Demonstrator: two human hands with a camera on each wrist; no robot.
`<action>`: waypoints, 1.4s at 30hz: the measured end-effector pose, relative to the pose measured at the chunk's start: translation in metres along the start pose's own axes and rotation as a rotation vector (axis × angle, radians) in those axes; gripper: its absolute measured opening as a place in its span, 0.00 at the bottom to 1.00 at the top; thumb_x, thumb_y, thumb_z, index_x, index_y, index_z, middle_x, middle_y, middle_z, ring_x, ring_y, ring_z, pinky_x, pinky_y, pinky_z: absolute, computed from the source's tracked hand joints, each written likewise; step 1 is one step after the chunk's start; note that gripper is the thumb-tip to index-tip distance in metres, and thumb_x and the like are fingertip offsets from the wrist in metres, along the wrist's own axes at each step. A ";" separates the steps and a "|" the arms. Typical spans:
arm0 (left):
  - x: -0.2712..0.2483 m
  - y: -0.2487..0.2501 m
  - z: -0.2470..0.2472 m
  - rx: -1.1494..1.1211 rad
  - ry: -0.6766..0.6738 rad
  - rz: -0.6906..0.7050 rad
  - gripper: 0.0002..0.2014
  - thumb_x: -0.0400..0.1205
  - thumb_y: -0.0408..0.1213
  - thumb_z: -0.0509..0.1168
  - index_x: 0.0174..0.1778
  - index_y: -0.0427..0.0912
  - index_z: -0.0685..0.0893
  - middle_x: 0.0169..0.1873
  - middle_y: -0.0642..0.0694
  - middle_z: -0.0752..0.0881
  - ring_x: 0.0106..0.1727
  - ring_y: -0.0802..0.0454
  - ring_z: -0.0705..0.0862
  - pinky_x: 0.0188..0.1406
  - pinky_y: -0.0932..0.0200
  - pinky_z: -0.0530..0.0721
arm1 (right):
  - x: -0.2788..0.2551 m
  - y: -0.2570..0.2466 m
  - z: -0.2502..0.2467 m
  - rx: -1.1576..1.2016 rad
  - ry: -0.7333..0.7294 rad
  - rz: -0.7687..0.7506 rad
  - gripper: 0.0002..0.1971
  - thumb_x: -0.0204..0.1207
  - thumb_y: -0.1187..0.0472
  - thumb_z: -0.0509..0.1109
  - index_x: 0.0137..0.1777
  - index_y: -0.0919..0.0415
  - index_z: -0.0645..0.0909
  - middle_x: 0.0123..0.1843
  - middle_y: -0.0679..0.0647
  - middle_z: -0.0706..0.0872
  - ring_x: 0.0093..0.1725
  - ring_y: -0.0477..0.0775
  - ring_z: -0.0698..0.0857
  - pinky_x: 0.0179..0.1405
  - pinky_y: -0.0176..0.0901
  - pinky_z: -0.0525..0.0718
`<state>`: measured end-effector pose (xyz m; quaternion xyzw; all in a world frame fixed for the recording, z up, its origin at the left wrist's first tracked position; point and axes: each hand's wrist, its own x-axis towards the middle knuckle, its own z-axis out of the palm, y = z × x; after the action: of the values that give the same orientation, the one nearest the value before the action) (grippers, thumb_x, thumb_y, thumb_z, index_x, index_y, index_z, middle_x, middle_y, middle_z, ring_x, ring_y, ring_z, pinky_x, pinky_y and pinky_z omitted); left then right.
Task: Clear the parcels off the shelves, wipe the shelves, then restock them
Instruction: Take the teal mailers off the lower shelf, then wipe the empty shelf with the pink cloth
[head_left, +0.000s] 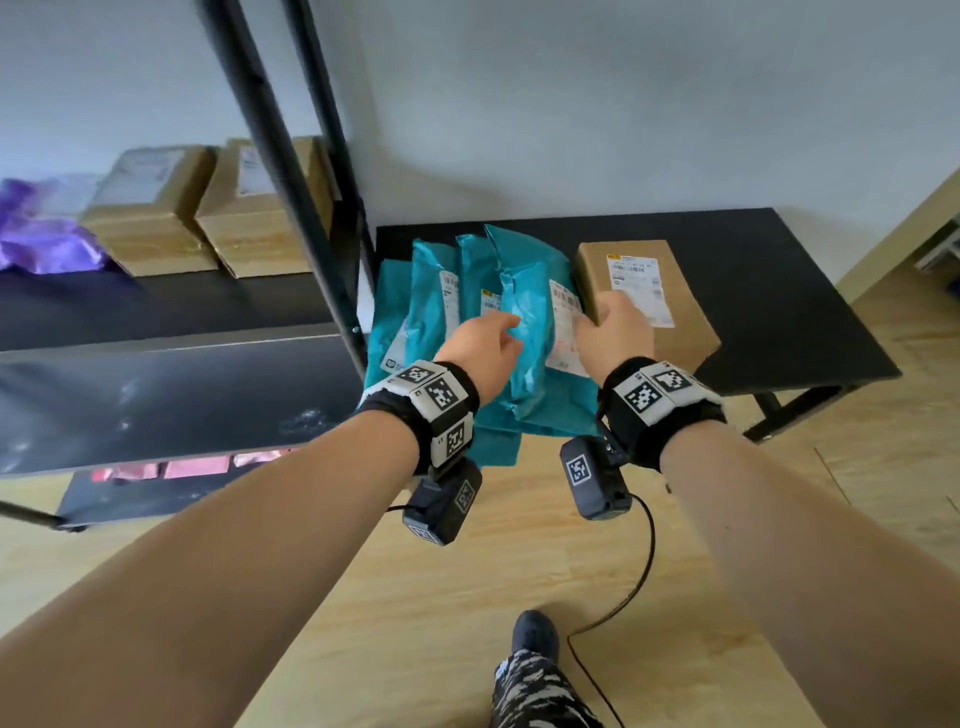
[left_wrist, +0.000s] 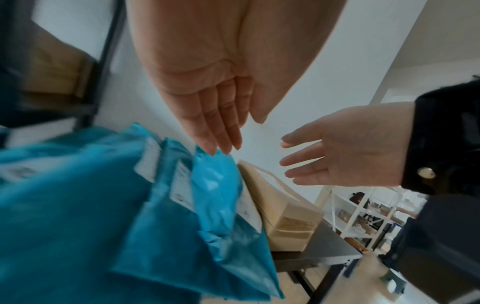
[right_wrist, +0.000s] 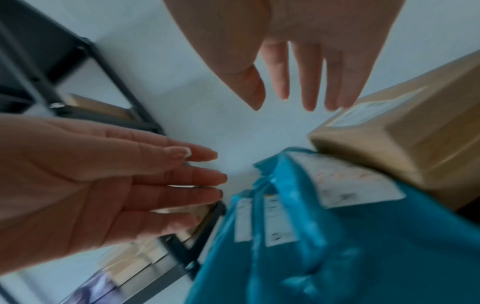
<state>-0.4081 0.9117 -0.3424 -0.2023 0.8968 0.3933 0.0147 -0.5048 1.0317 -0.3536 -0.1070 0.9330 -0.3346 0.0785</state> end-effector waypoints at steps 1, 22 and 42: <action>-0.014 -0.013 -0.014 0.002 0.032 -0.001 0.19 0.86 0.37 0.57 0.73 0.41 0.73 0.60 0.43 0.84 0.60 0.46 0.81 0.53 0.62 0.75 | -0.015 -0.017 0.009 0.012 -0.023 -0.043 0.19 0.81 0.57 0.62 0.69 0.63 0.75 0.65 0.62 0.81 0.64 0.63 0.79 0.62 0.47 0.74; -0.254 -0.287 -0.310 -0.043 0.636 -0.313 0.14 0.83 0.35 0.62 0.65 0.41 0.81 0.53 0.43 0.88 0.54 0.47 0.85 0.53 0.60 0.79 | -0.236 -0.344 0.235 0.083 -0.422 -0.651 0.12 0.81 0.59 0.62 0.53 0.62 0.85 0.54 0.56 0.88 0.57 0.57 0.83 0.52 0.38 0.73; -0.233 -0.536 -0.525 0.044 0.784 -0.671 0.14 0.82 0.33 0.62 0.64 0.41 0.82 0.53 0.43 0.88 0.57 0.47 0.84 0.57 0.61 0.76 | -0.219 -0.618 0.505 0.120 -0.713 -0.827 0.10 0.80 0.61 0.63 0.51 0.64 0.85 0.51 0.57 0.89 0.51 0.56 0.84 0.49 0.35 0.73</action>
<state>0.0761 0.2934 -0.3117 -0.6107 0.7287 0.2426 -0.1927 -0.0921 0.3152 -0.3267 -0.5667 0.7082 -0.3331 0.2577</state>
